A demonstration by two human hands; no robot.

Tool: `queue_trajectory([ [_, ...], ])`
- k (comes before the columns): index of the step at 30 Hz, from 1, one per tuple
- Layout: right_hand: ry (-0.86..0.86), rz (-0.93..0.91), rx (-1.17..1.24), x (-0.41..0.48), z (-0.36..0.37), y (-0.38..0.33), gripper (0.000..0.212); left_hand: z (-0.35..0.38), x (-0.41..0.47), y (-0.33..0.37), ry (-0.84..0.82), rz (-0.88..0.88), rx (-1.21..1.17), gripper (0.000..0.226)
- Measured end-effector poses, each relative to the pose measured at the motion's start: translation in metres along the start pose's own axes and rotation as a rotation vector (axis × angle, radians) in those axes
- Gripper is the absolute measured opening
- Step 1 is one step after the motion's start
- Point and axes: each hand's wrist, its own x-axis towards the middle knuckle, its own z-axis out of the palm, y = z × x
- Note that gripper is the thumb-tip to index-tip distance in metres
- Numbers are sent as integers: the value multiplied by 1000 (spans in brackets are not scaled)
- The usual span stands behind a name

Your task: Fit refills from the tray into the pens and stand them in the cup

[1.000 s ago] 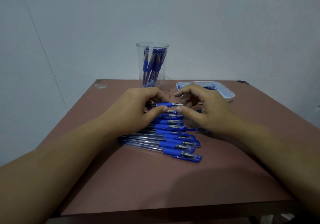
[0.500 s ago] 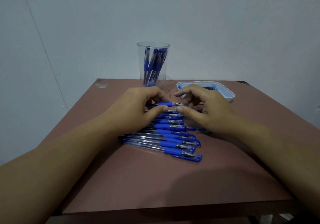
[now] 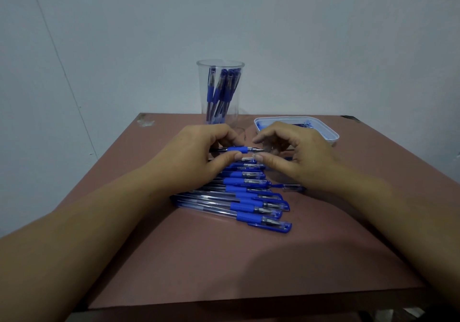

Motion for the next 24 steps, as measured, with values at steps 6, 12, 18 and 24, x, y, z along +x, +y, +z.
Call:
queue_trajectory([
  [6, -22, 10, -39, 1, 1, 6, 9, 0, 0, -1, -17, -6, 7, 10],
  [12, -2, 12, 6, 0, 1, 1, 30, 0, 0, 1, -13, -8, -4, 13],
  [18, -26, 26, -38, 1, 1, 5, 8, 1, 1, -1, -24, -15, 20, 12],
  [24, 5, 6, -16, 1, 0, 1, 36, 0, 0, 0, -5, -10, 13, 12],
])
